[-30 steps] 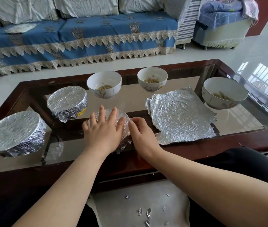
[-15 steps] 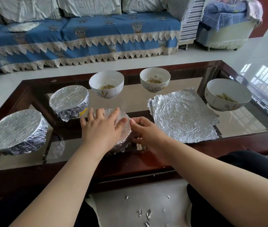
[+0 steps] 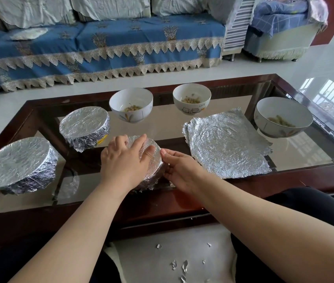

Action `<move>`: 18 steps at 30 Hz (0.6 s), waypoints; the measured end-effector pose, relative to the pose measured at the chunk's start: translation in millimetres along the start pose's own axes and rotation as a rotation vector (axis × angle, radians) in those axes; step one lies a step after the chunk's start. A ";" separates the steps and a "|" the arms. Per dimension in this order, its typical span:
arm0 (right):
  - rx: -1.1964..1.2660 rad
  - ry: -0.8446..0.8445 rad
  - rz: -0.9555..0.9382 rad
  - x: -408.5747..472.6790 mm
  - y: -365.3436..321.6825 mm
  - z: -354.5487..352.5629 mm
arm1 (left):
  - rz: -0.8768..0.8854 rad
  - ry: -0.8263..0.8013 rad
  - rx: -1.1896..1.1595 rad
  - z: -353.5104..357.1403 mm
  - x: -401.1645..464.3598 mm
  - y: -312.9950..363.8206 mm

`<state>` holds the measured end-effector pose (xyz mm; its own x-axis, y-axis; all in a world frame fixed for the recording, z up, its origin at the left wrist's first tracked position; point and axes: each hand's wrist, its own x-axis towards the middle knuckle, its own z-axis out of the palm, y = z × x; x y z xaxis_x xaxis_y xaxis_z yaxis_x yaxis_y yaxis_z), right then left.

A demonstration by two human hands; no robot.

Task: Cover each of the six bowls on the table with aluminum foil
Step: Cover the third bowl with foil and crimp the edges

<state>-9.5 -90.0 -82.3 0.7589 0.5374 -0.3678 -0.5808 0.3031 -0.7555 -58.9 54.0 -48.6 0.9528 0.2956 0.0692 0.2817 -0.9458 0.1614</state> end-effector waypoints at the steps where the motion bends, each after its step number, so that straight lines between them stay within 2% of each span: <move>1: 0.008 0.009 -0.010 -0.2 0.2 1.1 | -0.004 0.000 -0.002 -0.1 0.0 0.6; 9: -0.011 0.125 -0.019 3.0 0.9 8.2 | -0.015 -0.021 -0.004 -1.8 -0.4 1.7; 18: -0.167 0.206 -0.054 11.9 2.6 8.9 | -0.019 -0.023 0.002 -2.7 -0.4 3.1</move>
<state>-4.6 -75.8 -83.9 0.8412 0.3477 -0.4140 -0.4942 0.1839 -0.8497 -58.7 51.3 -45.4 0.9497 0.3100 0.0440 0.2995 -0.9405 0.1602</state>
